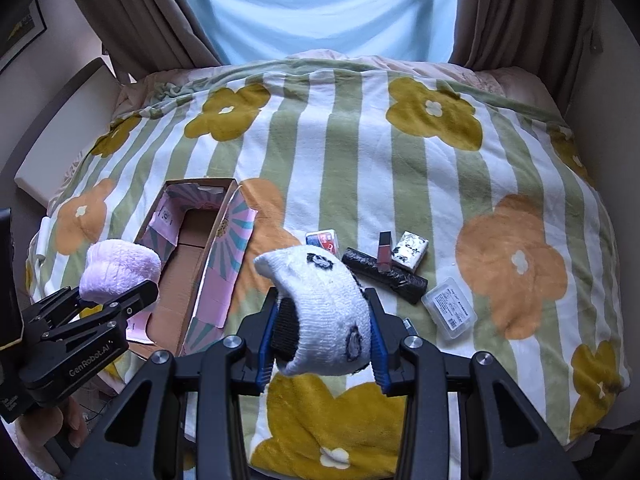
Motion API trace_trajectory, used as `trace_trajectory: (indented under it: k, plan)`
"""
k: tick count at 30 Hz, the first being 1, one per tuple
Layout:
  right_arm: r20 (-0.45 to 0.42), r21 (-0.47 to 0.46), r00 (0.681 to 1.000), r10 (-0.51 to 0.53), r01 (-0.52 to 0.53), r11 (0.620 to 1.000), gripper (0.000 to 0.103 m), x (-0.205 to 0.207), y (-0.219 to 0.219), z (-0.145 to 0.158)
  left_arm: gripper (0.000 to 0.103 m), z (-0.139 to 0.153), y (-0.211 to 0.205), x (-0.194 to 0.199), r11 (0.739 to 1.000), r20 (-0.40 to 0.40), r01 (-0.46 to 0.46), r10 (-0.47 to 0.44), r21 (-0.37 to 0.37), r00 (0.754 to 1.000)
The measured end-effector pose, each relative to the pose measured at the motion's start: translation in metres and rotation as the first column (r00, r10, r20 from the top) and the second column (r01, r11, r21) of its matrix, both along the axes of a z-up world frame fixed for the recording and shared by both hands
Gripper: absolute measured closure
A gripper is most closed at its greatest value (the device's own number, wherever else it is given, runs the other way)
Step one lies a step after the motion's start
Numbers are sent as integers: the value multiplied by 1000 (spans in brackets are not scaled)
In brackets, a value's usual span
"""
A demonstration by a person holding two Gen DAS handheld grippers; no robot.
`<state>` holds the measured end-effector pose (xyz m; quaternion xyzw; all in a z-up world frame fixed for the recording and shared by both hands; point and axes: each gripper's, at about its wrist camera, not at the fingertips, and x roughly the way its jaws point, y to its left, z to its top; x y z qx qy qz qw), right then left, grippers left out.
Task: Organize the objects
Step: 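Lift and carry the hair tie and sock toward the cardboard box with both tools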
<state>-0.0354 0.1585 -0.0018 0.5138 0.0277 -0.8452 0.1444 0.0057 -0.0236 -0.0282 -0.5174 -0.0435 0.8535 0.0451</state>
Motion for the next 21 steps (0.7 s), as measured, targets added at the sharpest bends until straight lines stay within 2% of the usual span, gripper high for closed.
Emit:
trace_trajectory:
  k: [7,12,21]
  plan:
    - [-4,-2,993,114,-114,993,67,-16,-47,5,62,0,-45,6,993,1,-119,119,11,993]
    - [18,-10,979,201,-201,980,67,-34,-89,0,62,-9,-78,8,980,31,-199,199,15,980]
    - [80,-1,941,329,-330,944,67,-78,-172,-34,62,-54,-113,-6,970,131,-243,240,8,962]
